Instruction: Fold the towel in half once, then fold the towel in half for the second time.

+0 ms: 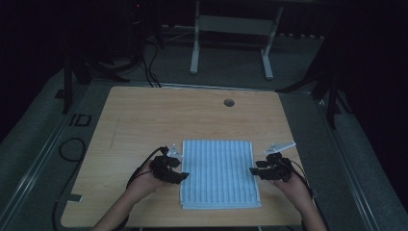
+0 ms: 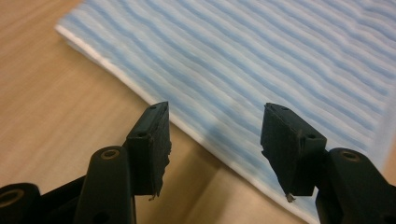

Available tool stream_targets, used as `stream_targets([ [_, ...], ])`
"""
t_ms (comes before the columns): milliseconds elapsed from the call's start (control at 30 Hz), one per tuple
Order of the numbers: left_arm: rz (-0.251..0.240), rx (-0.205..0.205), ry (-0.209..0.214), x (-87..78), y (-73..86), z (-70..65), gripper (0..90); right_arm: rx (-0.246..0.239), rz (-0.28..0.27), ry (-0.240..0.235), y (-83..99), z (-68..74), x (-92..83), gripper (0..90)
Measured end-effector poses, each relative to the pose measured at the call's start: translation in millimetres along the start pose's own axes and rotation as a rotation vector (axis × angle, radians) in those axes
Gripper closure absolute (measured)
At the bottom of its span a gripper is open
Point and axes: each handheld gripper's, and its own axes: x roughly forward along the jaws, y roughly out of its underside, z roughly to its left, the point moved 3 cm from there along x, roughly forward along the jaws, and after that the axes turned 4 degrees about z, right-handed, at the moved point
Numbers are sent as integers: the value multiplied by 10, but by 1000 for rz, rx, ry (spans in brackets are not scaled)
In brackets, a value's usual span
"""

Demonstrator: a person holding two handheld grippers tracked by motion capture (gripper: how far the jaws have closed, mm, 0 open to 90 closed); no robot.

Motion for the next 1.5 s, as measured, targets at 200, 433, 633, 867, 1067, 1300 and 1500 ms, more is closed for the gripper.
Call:
stream_targets([
  [200,-30,-54,-25,24,-101,235,426,14,15,22,-279,-225,109,541],
  [433,-22,-145,-66,160,-257,617,395,68,29,57,-549,-536,247,507],
  [633,-28,-167,-78,295,-384,848,395,109,36,74,-704,-722,312,491],
  [867,-45,-179,-42,429,-469,968,395,165,58,61,-814,-901,444,500],
  [1067,-59,-177,-11,525,-501,996,395,221,113,42,-760,-990,632,531],
  [1300,-10,-147,-16,662,-523,969,439,185,164,38,-730,-955,781,669],
  [1500,-4,-126,14,696,-593,914,778,123,194,62,-776,-871,814,850],
])
